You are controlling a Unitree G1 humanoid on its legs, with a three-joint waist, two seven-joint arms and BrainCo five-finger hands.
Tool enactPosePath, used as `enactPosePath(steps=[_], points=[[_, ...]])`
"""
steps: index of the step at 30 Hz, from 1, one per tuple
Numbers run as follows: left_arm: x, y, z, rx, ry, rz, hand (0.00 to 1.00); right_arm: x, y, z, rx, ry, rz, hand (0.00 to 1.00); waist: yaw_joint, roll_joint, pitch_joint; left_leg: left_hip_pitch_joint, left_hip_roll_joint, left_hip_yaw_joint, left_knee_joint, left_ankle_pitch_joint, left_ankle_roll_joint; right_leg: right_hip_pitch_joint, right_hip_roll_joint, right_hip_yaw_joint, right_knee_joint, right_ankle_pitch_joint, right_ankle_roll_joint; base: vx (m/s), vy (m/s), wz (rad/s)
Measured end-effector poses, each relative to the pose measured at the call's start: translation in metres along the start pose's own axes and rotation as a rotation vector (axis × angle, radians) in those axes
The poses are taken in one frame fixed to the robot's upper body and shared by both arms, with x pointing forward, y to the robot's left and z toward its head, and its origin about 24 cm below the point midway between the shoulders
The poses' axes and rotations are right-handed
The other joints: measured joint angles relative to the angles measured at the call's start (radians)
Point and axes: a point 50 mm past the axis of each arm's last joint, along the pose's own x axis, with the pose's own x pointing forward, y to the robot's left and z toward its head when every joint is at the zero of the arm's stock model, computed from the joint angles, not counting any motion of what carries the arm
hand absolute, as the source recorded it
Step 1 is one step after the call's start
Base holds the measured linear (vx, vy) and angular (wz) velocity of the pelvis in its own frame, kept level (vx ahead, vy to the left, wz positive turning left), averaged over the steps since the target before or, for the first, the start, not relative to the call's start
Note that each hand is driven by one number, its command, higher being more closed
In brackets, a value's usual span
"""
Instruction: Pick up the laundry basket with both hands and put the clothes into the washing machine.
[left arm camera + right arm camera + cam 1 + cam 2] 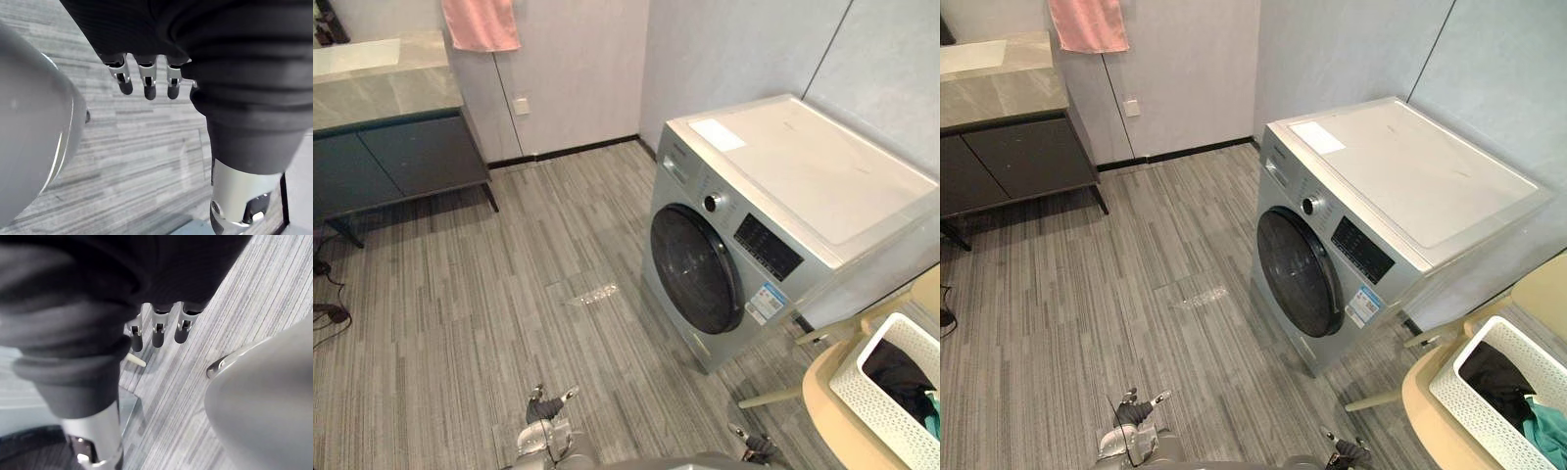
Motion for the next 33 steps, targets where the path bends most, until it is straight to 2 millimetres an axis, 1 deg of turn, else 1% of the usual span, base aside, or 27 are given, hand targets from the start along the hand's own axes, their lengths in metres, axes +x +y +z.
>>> enactPosePath(steps=[1, 3, 4, 5, 6, 7, 8, 9, 10, 11, 13, 14, 15, 16, 18, 19, 20, 21, 22, 23, 25, 26, 27, 28, 29, 31, 33], points=[[-0.001, 0.001, -0.003, 0.007, 0.007, 0.002, 0.0, 0.0, 0.0, 0.002, 0.0, -0.005, 0.0, 0.0, -0.004, 0.012, -0.006, -0.019, -0.008, 0.012, 0.047, -0.038, 0.005, -0.011, -0.013, 0.021, 0.001, -0.003, 0.004, -0.02, 0.262, -0.39], [-0.002, -0.001, -0.004, 0.03, 0.007, -0.014, 0.0, 0.0, 0.001, 0.002, 0.002, -0.006, 0.001, 0.0, -0.019, 0.008, -0.017, -0.046, -0.034, 0.016, 0.114, -0.083, 0.014, -0.024, -0.042, 0.046, 0.009, -0.016, 0.029, -0.01, 0.246, -0.26], [-0.002, -0.002, -0.004, 0.053, 0.001, -0.027, 0.0, 0.001, -0.001, 0.005, -0.007, -0.013, -0.003, 0.0, -0.024, 0.011, -0.015, -0.052, -0.064, 0.021, 0.15, -0.124, 0.034, -0.034, -0.071, 0.059, 0.028, -0.028, 0.042, 0.02, 0.257, -0.4], [-0.003, -0.006, -0.005, 0.072, 0.0, -0.045, 0.0, 0.001, -0.001, 0.006, -0.011, -0.018, 0.001, 0.0, -0.023, 0.014, -0.015, -0.037, -0.078, 0.055, 0.163, -0.15, 0.047, -0.056, -0.101, 0.076, 0.063, -0.022, 0.019, 0.03, 0.252, -0.58], [-0.004, -0.006, -0.006, 0.08, 0.003, -0.049, 0.0, 0.002, 0.001, 0.009, -0.013, -0.023, 0.006, 0.0, -0.024, 0.017, -0.016, -0.026, -0.075, 0.079, 0.16, -0.156, 0.054, -0.087, -0.112, 0.068, 0.11, -0.008, 0.001, 0.04, 0.296, -1.03], [-0.005, -0.005, -0.009, 0.09, 0.007, -0.052, 0.0, 0.003, 0.003, 0.016, -0.03, -0.044, 0.013, 0.0, -0.022, 0.01, -0.012, 0.01, -0.076, 0.14, 0.133, -0.16, 0.059, -0.168, -0.14, 0.0, 0.215, 0.039, -0.074, 0.04, 0.255, -1.02], [-0.005, -0.004, -0.01, 0.098, 0.008, -0.053, 0.0, 0.003, 0.004, 0.019, -0.04, -0.05, 0.018, 0.0, -0.021, 0.016, -0.014, 0.038, -0.08, 0.168, 0.104, -0.159, 0.06, -0.198, -0.163, -0.064, 0.256, 0.065, -0.117, 0.04, 0.313, -1.39], [-0.006, -0.003, -0.011, 0.104, 0.007, -0.052, 0.0, 0.004, 0.006, 0.024, -0.078, -0.071, 0.029, 0.0, -0.02, 0.022, -0.008, 0.09, -0.089, 0.212, 0.039, -0.157, 0.065, -0.237, -0.204, -0.187, 0.328, 0.086, -0.176, 0.04, 0.194, -1.39], [-0.006, 0.003, -0.011, 0.113, 0.009, -0.041, 0.0, 0.003, 0.015, 0.029, -0.131, -0.093, 0.059, 0.0, -0.024, 0.01, -0.004, 0.144, -0.09, 0.263, -0.014, -0.156, 0.066, -0.264, -0.195, -0.27, 0.392, 0.069, -0.161, 0.05, 0.142, -1.35], [-0.005, 0.005, -0.011, 0.118, 0.008, -0.036, 0.0, 0.001, 0.019, 0.029, -0.159, -0.103, 0.075, 0.0, -0.027, 0.001, -0.002, 0.165, -0.089, 0.283, -0.032, -0.157, 0.067, -0.265, -0.177, -0.307, 0.397, 0.054, -0.157, 0.06, 0.068, -1.32], [-0.004, 0.005, -0.01, 0.122, 0.006, -0.037, 0.0, -0.009, 0.038, 0.036, -0.293, -0.199, 0.149, 0.0, -0.029, -0.016, -0.002, 0.203, -0.09, 0.351, -0.078, -0.157, 0.067, -0.259, -0.103, -0.397, 0.293, 0.011, -0.136, 0.09, 0.061, -1.32], [-0.004, 0.004, -0.009, 0.123, 0.004, -0.038, 0.0, -0.014, 0.043, 0.043, -0.336, -0.256, 0.172, 0.0, -0.032, -0.02, -0.008, 0.203, -0.086, 0.36, -0.084, -0.155, 0.065, -0.248, -0.09, -0.413, 0.251, 0.014, -0.134, 0.16, 0.074, -0.92], [-0.004, 0.002, -0.008, 0.121, 0.005, -0.042, 0.0, -0.018, 0.045, 0.048, -0.353, -0.296, 0.183, 0.0, -0.04, -0.01, -0.003, 0.205, -0.087, 0.355, -0.086, -0.141, 0.068, -0.247, -0.082, -0.414, 0.237, 0.026, -0.143, 0.23, 0.076, -0.49], [-0.003, -0.003, -0.007, 0.123, 0.0, -0.054, 0.0, -0.027, 0.048, 0.053, -0.384, -0.359, 0.203, 0.0, -0.057, -0.003, 0.002, 0.209, -0.087, 0.358, -0.087, -0.118, 0.067, -0.246, -0.066, -0.411, 0.223, 0.029, -0.141, 0.29, 0.058, -0.41], [-0.004, -0.008, -0.007, 0.125, 0.0, -0.061, 0.0, -0.039, 0.054, 0.054, -0.412, -0.428, 0.248, 0.0, -0.063, 0.005, 0.007, 0.227, -0.07, 0.365, -0.051, -0.117, 0.068, -0.24, -0.049, -0.39, 0.225, 0.026, -0.14, 0.23, -0.006, -0.61], [-0.004, -0.009, -0.006, 0.122, -0.003, -0.058, 0.0, -0.047, 0.06, 0.054, -0.427, -0.467, 0.288, 0.0, -0.058, 0.006, 0.01, 0.215, -0.037, 0.37, 0.048, -0.117, 0.067, -0.219, -0.031, -0.378, 0.212, 0.018, -0.139, 0.2, -0.067, -0.88], [-0.004, -0.008, -0.005, 0.122, -0.005, -0.05, 0.0, -0.054, 0.068, 0.056, -0.454, -0.505, 0.345, 0.0, -0.057, 0.02, 0.02, 0.187, 0.007, 0.337, 0.181, -0.113, 0.068, -0.188, 0.001, -0.356, 0.19, 0.008, -0.139, 0.19, -0.074, -0.88], [-0.004, -0.008, -0.006, 0.118, -0.004, -0.039, 0.0, -0.058, 0.072, 0.056, -0.47, -0.523, 0.374, 0.0, -0.057, 0.03, 0.026, 0.171, 0.024, 0.305, 0.243, -0.102, 0.079, -0.173, 0.02, -0.34, 0.179, 0.005, -0.144, 0.17, -0.049, -0.96], [-0.003, -0.006, -0.006, 0.113, -0.001, -0.03, 0.0, -0.064, 0.08, 0.056, -0.495, -0.551, 0.427, 0.0, -0.051, 0.035, 0.03, 0.118, 0.036, 0.234, 0.367, -0.037, 0.121, -0.153, 0.041, -0.289, 0.154, -0.001, -0.151, 0.21, 0.06, -1.13], [-0.003, -0.004, -0.006, 0.111, -0.001, -0.021, 0.0, -0.07, 0.093, 0.056, -0.508, -0.576, 0.485, 0.0, -0.033, 0.015, 0.035, 0.076, 0.021, 0.173, 0.415, -0.084, 0.115, -0.151, 0.037, -0.237, 0.136, 0.0, -0.151, 0.18, 0.072, -1.16], [-0.002, -0.005, -0.002, 0.107, -0.018, -0.01, 0.0, -0.075, 0.099, 0.057, -0.524, -0.595, 0.522, 0.0, -0.026, 0.009, 0.038, 0.024, -0.009, 0.102, 0.355, -0.164, 0.103, -0.157, 0.036, -0.177, 0.122, -0.003, -0.157, 0.2, 0.096, -1.06], [-0.001, -0.003, 0.0, 0.095, -0.031, 0.002, 0.0, -0.078, 0.103, 0.06, -0.528, -0.621, 0.546, 0.0, -0.021, 0.004, 0.041, -0.001, -0.026, 0.041, 0.268, -0.173, 0.091, -0.16, 0.034, -0.137, 0.117, 0.007, -0.139, 0.23, 0.141, -1.02], [-0.001, -0.001, 0.0, 0.093, -0.035, 0.011, 0.0, -0.079, 0.103, 0.059, -0.532, -0.622, 0.554, 0.0, -0.019, 0.003, 0.042, -0.002, -0.032, 0.008, 0.204, -0.169, 0.083, -0.16, 0.034, -0.119, 0.122, 0.01, -0.134, 0.24, 0.223, -1.05], [-0.002, 0.0, -0.004, 0.094, -0.022, 0.026, 0.0, -0.081, 0.104, 0.059, -0.544, -0.638, 0.576, 0.0, -0.019, 0.021, 0.034, 0.02, -0.039, -0.062, 0.022, -0.1, 0.032, -0.159, 0.052, -0.089, 0.121, 0.017, -0.122, 0.21, 0.251, -0.94], [-0.003, -0.002, -0.008, 0.092, -0.008, 0.02, 0.0, -0.084, 0.103, 0.062, -0.557, -0.663, 0.589, 0.0, -0.02, 0.054, 0.029, 0.032, -0.029, -0.096, -0.058, -0.041, -0.024, -0.159, 0.074, -0.07, 0.121, 0.009, -0.101, 0.21, 0.254, -0.89], [0.0, 0.001, -0.005, 0.108, -0.014, 0.029, 0.0, -0.089, 0.107, 0.061, -0.556, -0.677, 0.615, 0.0, -0.032, 0.011, 0.027, 0.065, -0.071, -0.067, -0.084, -0.05, -0.014, -0.16, 0.039, -0.03, 0.102, 0.015, -0.068, 0.16, 0.206, -0.4], [0.001, 0.008, -0.004, 0.12, -0.017, 0.045, 0.0, -0.094, 0.106, 0.052, -0.553, -0.664, 0.644, 0.0, -0.026, -0.016, 0.015, 0.071, -0.092, -0.036, -0.085, -0.05, -0.014, -0.145, 0.017, -0.003, 0.054, 0.028, -0.051, 0.12, 0.157, -0.24]])
